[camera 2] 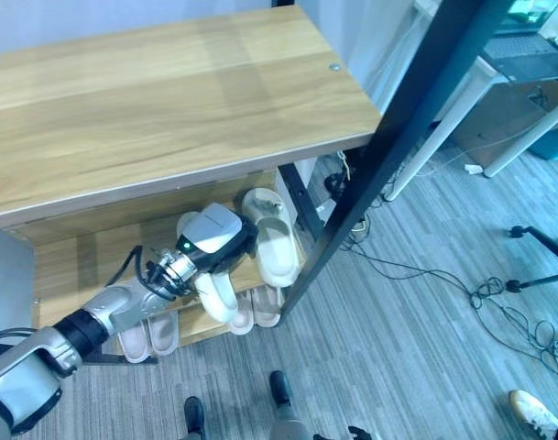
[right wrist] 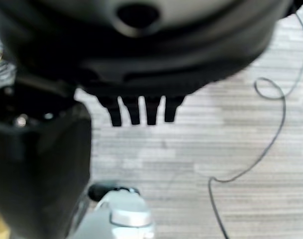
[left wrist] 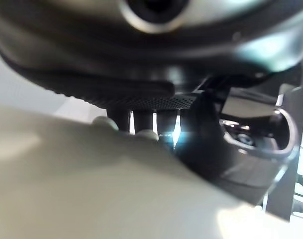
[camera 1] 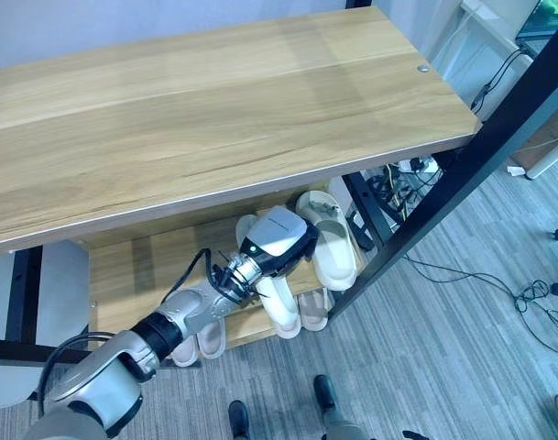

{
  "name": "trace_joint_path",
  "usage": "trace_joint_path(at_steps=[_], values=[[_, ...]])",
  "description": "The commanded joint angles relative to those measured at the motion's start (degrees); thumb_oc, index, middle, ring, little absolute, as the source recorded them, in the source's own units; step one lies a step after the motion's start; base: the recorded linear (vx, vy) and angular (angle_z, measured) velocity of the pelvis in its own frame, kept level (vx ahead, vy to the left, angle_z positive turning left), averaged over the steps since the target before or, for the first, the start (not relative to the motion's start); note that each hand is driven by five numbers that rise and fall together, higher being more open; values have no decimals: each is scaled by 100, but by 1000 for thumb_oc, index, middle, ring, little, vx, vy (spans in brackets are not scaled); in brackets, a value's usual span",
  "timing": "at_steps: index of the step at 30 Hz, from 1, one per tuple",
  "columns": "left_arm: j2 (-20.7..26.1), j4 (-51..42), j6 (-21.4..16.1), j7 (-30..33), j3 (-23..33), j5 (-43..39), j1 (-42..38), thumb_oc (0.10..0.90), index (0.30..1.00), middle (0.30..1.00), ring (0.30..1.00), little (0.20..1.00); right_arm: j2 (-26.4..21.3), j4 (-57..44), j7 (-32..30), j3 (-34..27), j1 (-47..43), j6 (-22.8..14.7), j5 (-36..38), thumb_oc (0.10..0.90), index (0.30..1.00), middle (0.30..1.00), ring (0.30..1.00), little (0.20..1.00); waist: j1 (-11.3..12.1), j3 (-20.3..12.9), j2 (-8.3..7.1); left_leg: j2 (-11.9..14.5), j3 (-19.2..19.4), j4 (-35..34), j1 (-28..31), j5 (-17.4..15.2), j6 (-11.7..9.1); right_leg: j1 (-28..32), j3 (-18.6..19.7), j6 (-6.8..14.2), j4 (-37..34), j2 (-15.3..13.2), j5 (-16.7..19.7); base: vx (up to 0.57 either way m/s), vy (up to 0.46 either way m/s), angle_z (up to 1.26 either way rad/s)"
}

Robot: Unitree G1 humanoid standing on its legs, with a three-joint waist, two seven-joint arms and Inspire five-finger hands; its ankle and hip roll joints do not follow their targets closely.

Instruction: Arrange the slippers neatly on the shoe rack.

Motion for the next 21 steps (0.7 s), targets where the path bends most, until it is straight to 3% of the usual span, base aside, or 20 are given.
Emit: trace_joint_path(at_steps=[1, 9, 10, 11, 12, 13, 21], values=[[254, -311, -139, 176, 256, 132, -681, 400, 300, 300, 300, 300, -264, 69, -120, 10, 67, -61, 135, 800, 900, 900, 900, 900, 138, -11, -32, -328, -295, 18, -111, -336, 152, 200, -317, 448, 35, -136, -332, 0, 0, 0], [694, -529, -142, 198, 120, 397, -881, 400, 300, 300, 300, 300, -236, 154, -39, 35, 105, -23, 100, 800, 900, 900, 900, 900, 177, -87, -87, -336, -306, 18, 3, -385, 157, 326, -351, 483, 31, -156, -346, 7, 2, 2], [724, -560, -142, 210, 142, 400, -878, 502, 453, 453, 453, 453, -225, 156, -29, 39, 106, -18, 95, 800, 900, 900, 900, 900, 183, -91, -100, -332, -306, 18, 19, -389, 159, 339, -349, 486, 31, -159, -349, 0, 0, 0], [730, -566, -142, 208, 146, 400, -874, 569, 554, 554, 554, 554, -225, 156, -29, 42, 106, -18, 95, 800, 900, 900, 900, 900, 181, -88, -102, -332, -305, 18, 23, -390, 159, 342, -348, 486, 31, -159, -350, 0, 0, 0], [792, -586, -124, 247, 198, 427, -866, 726, 789, 789, 789, 789, -221, 159, -10, 53, 117, -15, 77, 800, 900, 900, 900, 900, 195, -104, -119, -332, -306, 18, 52, -401, 163, 368, -348, 485, 30, -160, -356, 0, 0, 0], [796, -592, -123, 246, 202, 428, -860, 800, 900, 900, 900, 900, -221, 159, -9, 55, 117, -15, 76, 800, 900, 900, 900, 900, 193, -102, -119, -332, -306, 18, 56, -402, 163, 371, -347, 485, 30, -161, -357, 0, 0, 0], [886, -637, -69, 224, 323, 474, -777, 800, 900, 900, 900, 900, -226, 186, 27, 56, 173, 8, 64, 800, 900, 900, 900, 900, 213, -152, -148, -342, -307, 18, 149, -437, 171, 463, -378, 479, 29, -164, -380, 0, 0, 0]])
